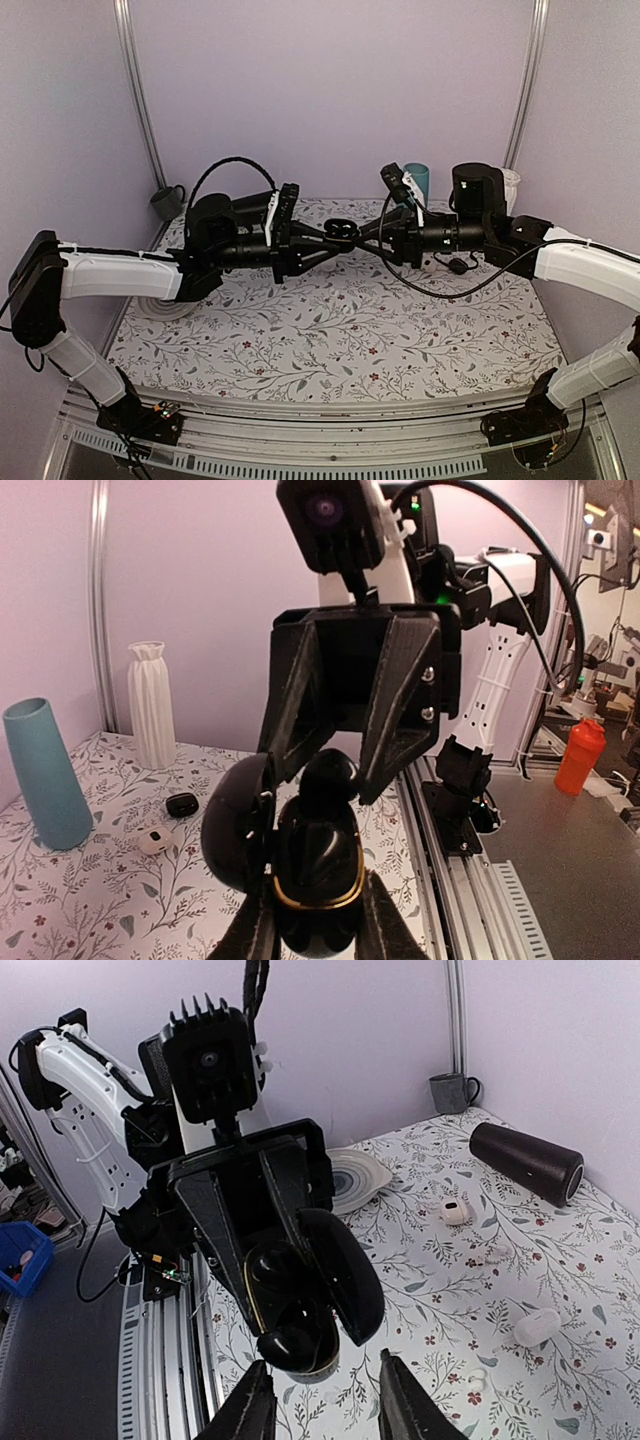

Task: Insert the wireless bluetooth earbuds into the charging case
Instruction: Adjust the right earbud in the right side groove of the charging case.

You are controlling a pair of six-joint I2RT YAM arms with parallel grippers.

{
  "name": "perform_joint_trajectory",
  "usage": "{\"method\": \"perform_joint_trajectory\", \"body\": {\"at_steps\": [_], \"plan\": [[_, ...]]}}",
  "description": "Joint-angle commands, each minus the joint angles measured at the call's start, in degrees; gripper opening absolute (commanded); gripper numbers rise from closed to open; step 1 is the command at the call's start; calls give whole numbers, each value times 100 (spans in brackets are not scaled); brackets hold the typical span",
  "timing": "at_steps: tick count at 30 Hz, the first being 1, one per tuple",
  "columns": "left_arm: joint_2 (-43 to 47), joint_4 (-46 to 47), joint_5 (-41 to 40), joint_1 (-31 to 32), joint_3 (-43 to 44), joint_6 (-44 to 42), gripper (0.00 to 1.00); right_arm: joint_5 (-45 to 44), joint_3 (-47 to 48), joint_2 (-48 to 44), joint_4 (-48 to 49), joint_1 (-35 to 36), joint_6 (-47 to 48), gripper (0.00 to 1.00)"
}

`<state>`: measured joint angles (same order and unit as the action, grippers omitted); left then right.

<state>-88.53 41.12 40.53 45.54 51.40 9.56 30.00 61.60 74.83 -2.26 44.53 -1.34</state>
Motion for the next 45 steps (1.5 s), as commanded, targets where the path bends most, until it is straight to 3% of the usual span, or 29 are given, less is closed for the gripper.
{"method": "perform_joint_trajectory", "body": {"at_steps": [1,24,38,45], "plan": [[120,-25,47,23,129,-86,0,-204,225,92,-128,112,256,32],[108,-376,-247,93,213,-423,0,-575,452,189,-84,305,-140,8],[187,-356,-483,115,113,-561,0,-801,552,273,-186,338,-372,7],[158,-309,-435,112,107,-552,0,-652,444,1,2,215,-617,24]]}}
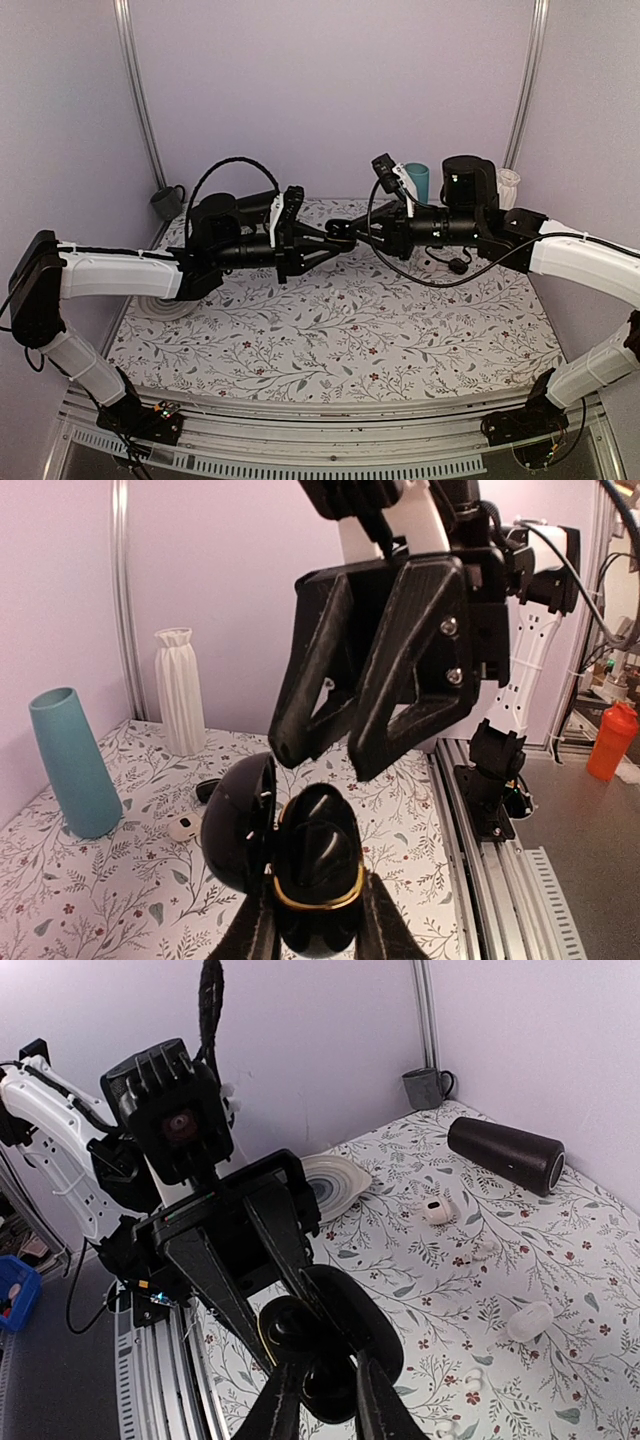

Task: Insert the wireless bluetooth earbuds into the charging case
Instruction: Adjust the right earbud in the right side groove of the charging case, then close the charging case.

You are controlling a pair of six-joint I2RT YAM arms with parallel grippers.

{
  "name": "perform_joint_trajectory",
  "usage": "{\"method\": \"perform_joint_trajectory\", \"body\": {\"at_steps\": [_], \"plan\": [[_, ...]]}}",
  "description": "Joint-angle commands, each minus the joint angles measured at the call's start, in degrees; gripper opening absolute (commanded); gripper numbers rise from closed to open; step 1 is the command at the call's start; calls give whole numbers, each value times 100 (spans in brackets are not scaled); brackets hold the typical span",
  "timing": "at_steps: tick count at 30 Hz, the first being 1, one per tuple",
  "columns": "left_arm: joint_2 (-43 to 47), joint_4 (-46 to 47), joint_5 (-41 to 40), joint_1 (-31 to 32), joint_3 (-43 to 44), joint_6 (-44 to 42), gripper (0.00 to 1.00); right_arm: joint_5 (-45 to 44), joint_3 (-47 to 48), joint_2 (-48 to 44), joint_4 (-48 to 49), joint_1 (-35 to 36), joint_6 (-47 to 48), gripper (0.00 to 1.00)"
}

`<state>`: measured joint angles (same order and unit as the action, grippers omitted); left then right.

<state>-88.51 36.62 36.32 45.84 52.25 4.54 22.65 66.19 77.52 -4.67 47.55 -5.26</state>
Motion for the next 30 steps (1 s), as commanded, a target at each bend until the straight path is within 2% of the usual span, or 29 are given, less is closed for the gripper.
{"method": "perform_joint_trajectory", "body": {"at_steps": [1,6,10,17,24,30], "plan": [[158,138,0,81,22,-49,0,211,-68,-313,332,-145,-295,25],[175,118,158,75,22,-86,0,417,-378,-484,904,-443,-875,35],[212,122,312,74,18,-165,0,287,-295,-256,994,-498,-1268,40],[332,135,478,101,-10,-300,0,291,30,240,823,-549,-1537,40],[430,152,374,113,-48,-383,0,837,260,671,777,-564,-1525,40],[383,231,329,105,-43,-188,0,1426,188,737,1196,-563,-1496,40]]}}
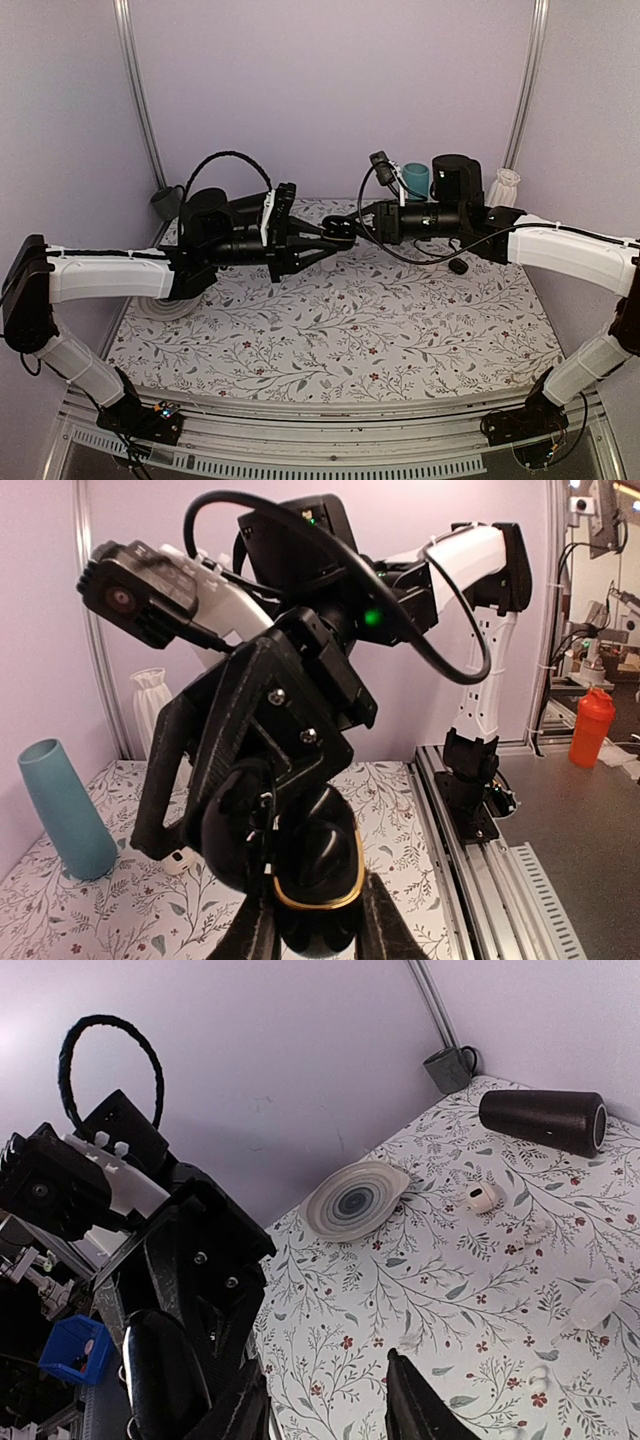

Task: Insert the wireless bluetooth earbuds into the charging case
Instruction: Close the charging case.

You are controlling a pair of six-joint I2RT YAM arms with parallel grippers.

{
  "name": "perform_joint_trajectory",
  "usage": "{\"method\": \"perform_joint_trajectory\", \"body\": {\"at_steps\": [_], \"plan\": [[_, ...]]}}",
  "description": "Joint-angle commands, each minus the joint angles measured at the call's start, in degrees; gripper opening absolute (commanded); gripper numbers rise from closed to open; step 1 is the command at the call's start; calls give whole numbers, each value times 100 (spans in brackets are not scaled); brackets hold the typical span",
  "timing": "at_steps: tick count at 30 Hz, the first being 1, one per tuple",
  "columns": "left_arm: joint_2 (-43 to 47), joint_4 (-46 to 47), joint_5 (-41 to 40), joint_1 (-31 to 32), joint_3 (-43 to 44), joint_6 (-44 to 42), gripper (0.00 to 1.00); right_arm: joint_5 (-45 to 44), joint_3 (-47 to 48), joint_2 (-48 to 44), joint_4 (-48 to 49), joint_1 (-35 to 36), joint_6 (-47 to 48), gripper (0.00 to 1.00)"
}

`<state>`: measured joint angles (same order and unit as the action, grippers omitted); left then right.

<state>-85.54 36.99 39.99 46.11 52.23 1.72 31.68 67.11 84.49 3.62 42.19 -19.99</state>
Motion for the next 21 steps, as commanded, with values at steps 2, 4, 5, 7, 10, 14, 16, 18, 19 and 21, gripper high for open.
{"method": "perform_joint_trajectory", "body": {"at_steps": [2,4,5,7,10,14,16,18,19,21], "plan": [[84,310,-23,79,-62,171,0,726,52,33,568,-26,-40,41],[81,350,-13,76,-72,224,0,890,6,35,753,-23,-93,41],[85,371,-13,82,-84,238,0,956,-24,44,833,-24,-119,41],[82,454,-17,74,-125,286,0,1099,-21,43,949,-25,-186,41],[66,513,-22,70,-151,328,0,1198,-58,-11,1053,-27,-224,41],[69,502,-17,58,-143,347,0,1159,-154,-137,1150,-27,-233,41],[55,503,-26,63,-137,355,0,1099,-182,-179,1142,-27,-225,41],[54,496,-18,54,-126,368,0,979,-240,-278,1133,-23,-210,41],[47,493,-15,50,-125,379,0,901,-265,-341,1128,-27,-195,42],[49,512,-9,54,-125,403,0,728,-337,-466,1124,-27,-143,44]]}}
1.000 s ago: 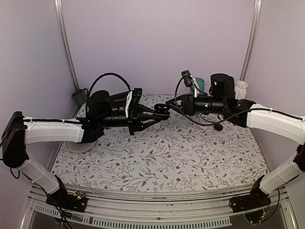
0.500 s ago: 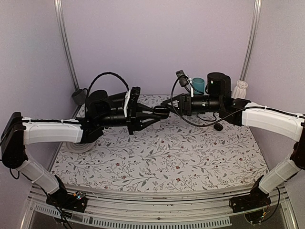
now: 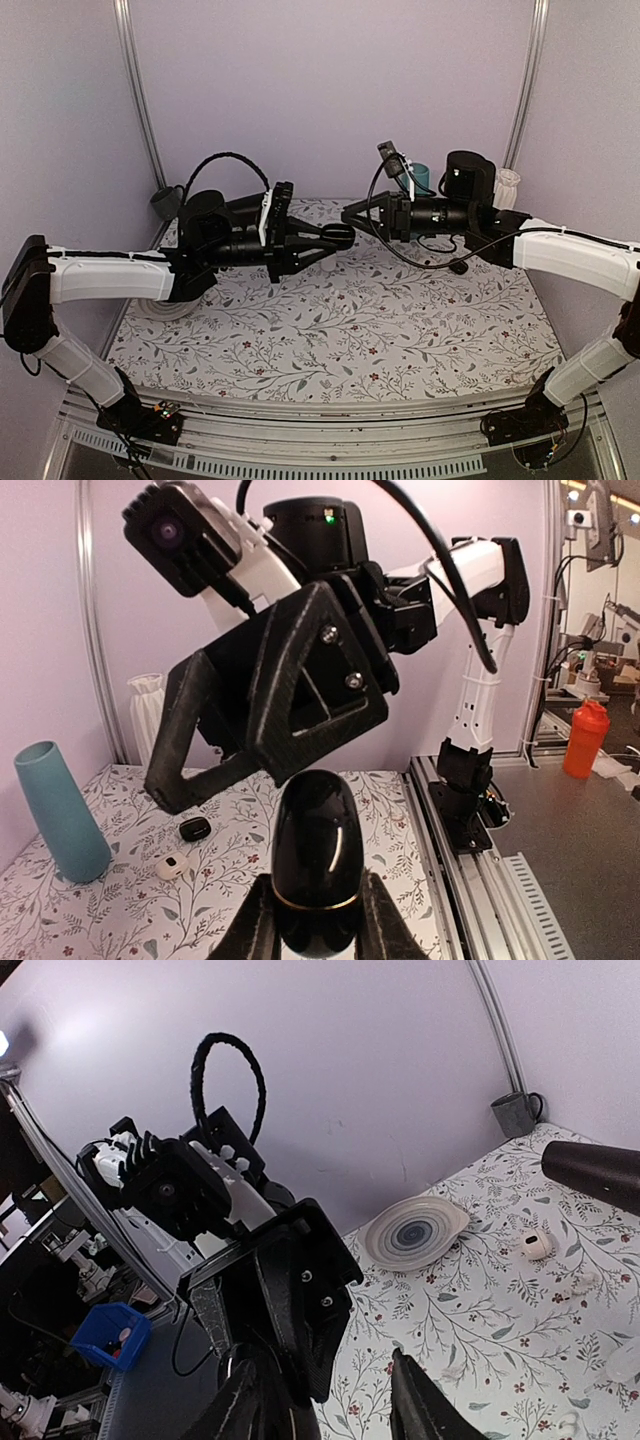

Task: Insert the wireless bluetooth earbuds into the charging case
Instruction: Close the charging case, then pass from the left arm to the right

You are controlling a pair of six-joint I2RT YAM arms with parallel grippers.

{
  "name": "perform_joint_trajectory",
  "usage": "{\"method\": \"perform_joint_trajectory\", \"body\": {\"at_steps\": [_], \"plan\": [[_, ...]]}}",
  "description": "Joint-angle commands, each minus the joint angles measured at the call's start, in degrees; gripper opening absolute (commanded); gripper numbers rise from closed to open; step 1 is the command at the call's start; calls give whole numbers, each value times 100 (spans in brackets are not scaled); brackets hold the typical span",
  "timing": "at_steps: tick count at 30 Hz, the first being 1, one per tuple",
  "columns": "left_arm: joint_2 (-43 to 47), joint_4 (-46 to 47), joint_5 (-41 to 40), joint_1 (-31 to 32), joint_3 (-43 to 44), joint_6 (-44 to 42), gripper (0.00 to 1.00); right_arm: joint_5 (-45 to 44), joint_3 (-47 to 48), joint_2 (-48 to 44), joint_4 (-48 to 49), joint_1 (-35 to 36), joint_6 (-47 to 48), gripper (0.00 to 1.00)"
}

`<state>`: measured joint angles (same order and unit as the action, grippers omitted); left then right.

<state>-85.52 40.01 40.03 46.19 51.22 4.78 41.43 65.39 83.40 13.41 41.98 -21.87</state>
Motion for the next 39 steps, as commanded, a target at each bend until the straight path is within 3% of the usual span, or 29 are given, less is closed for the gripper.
{"method": "perform_joint_trajectory", "body": {"at_steps": [1,14,28,39], "plan": [[43,209,-13,40,-25,106,0,-322,-204,-424,144,-5,69,44],[20,302,56,-32,-33,233,0,-1211,-847,-1278,359,-31,346,59],[-114,638,251,-120,6,679,0,-391,-1644,-1582,1408,-53,158,83],[-214,791,418,-139,109,1049,0,75,-1855,-1282,2041,-41,-92,79]]}}
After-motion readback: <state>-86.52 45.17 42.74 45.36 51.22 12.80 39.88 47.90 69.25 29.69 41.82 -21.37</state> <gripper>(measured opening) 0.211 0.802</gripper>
